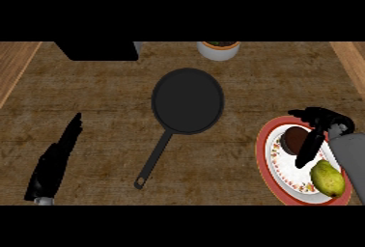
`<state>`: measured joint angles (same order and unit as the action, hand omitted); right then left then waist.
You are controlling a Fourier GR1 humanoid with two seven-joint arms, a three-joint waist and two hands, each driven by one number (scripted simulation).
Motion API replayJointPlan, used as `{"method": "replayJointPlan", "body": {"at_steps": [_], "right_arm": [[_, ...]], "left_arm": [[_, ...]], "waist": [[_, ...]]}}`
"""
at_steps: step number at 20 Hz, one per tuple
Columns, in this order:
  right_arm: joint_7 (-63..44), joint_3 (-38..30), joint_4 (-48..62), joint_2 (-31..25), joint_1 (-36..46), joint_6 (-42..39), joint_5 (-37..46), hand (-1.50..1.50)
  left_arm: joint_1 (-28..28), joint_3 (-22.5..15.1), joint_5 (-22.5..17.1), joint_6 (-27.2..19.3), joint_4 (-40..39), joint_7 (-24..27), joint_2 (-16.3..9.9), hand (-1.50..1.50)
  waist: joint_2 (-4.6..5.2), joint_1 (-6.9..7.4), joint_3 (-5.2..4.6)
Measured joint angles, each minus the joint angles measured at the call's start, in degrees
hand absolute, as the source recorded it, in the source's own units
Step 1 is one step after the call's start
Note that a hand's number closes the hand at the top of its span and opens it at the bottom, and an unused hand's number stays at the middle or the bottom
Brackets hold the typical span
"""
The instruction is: Pick the cupcake from the plate and place it in the pan
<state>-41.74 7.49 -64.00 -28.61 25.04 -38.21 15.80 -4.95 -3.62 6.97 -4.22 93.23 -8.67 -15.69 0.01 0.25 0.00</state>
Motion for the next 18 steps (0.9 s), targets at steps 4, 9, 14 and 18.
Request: {"method": "replayJointPlan", "body": {"at_steps": [4,9,14,18], "right_arm": [[3.6,-0.91,3.42,1.18,-0.01,0.93,3.59,-1.5],[8.5,-2.15,5.17,2.69,-0.8,3.92,6.79,1.5],[9.29,-4.79,6.33,4.45,-0.37,4.31,6.65,1.5],[8.21,-6.69,5.74,6.15,-0.3,3.46,5.6,1.5]], "left_arm": [[-0.49,1.23,0.0,1.68,-0.41,1.06,0.37,0.0],[-0.51,1.91,0.64,2.54,0.64,0.19,1.33,0.0],[0.62,2.52,1.87,2.81,0.0,-0.35,2.12,0.0],[0.1,2.43,2.69,3.18,0.48,-0.5,3.12,0.0]], "waist": [[0.02,0.06,0.0],[-0.06,0.05,-0.07],[-0.13,-0.01,-0.18],[-0.07,-0.04,-0.07]]}}
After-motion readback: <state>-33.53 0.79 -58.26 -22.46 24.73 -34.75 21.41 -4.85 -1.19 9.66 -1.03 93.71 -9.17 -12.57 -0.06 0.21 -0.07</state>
